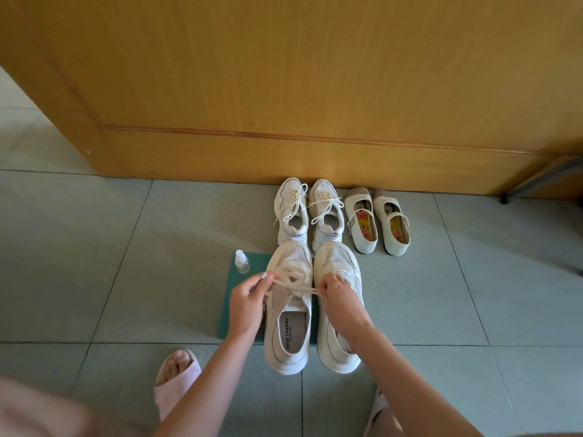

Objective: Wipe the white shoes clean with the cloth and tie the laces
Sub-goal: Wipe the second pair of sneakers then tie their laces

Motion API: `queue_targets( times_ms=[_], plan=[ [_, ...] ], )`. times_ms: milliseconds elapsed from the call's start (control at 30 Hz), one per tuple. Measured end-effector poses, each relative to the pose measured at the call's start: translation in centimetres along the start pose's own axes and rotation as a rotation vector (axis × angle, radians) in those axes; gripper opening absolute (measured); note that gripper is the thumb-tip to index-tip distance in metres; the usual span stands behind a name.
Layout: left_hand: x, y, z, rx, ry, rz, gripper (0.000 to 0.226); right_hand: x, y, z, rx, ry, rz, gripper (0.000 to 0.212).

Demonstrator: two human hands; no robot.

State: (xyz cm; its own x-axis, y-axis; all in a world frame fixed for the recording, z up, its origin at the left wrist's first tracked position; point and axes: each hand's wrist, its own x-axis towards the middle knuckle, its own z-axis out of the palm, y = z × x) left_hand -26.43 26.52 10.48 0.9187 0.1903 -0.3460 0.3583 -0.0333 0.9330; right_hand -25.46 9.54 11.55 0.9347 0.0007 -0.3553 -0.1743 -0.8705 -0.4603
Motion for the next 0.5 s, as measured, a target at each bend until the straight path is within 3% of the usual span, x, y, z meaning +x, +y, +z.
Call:
queue_targets(
  times_ms=[133, 233, 300, 367, 500],
  plan=[
    [-0.1, -0.3, 0.0, -0.059, 0.011, -0.079, 0.015, -0.3, -0.2, 0.0, -0.005, 0.017, -0.031, 0.02],
    [0.0, 0.2, -0.6, -0.013, 0.019, -0.071, 0.01, -0.7, -0.6, -0.6, 0.465, 0.033, 0.105, 0.008],
    [0.2, 0.5, -0.7, -0.049, 0.024, -0.099, 0.011, -0.9, -0.8, -1.0, 0.637, 0.056, 0.141, 0.01],
    [0.3, 0.5, -0.6, -0.041, 0.018, -0.122, 0.011, -0.9, -0.8, -1.0, 0.618, 0.035, 0.121, 0.018],
    [0.4, 0.2, -1.1, 0.114, -0.004, -0.03, 0.013, -0.8, -0.6, -1.2, 0.376, 0.026, 0.029, 0.009]
  ],
)
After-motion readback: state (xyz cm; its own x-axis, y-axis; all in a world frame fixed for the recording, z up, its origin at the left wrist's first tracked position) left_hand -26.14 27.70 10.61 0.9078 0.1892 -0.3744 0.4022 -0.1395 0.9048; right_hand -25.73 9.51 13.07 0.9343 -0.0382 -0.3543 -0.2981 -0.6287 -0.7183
